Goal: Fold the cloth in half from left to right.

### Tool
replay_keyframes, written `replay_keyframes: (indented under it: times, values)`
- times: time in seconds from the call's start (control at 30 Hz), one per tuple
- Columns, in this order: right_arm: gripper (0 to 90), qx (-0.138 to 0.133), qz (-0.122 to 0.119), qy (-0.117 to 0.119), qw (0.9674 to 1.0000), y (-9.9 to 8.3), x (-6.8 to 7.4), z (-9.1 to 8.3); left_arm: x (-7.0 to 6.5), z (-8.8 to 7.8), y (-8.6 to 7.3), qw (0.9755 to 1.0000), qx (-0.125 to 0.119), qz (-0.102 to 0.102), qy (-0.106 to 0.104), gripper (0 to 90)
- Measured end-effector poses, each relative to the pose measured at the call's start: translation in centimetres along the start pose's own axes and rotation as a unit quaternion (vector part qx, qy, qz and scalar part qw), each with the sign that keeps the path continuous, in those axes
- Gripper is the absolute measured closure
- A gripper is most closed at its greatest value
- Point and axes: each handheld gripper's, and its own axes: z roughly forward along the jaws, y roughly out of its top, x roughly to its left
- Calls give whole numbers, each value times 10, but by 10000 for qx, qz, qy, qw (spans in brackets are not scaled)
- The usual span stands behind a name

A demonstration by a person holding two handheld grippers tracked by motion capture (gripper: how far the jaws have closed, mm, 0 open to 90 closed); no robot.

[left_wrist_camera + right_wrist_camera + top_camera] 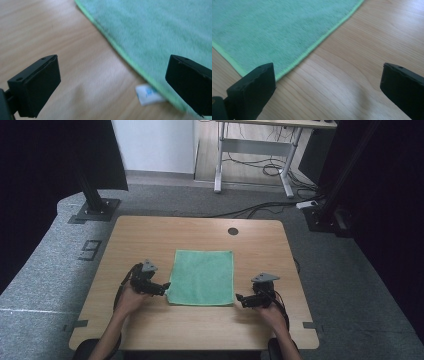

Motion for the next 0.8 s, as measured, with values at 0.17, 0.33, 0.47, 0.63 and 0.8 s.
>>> replay_keyframes:
  times: [0.17,0.33,0.47,0.63,0.8]
  values:
    - [1,107,-36,121,9999,5,11,8,0,17,13,10000,-22,-32,91,0]
    - [7,325,-192,118,9992,5,20,18,5,34,11,9993,145,-95,344,0]
    - [16,459,-234,34,9987,3,21,21,8,41,1,9982,302,-69,515,0]
    - [25,630,-260,-77,9976,-1,20,24,1,37,-2,9973,310,36,666,0]
    - [25,652,-322,-200,9972,0,19,22,-7,28,-7,9971,436,85,625,0]
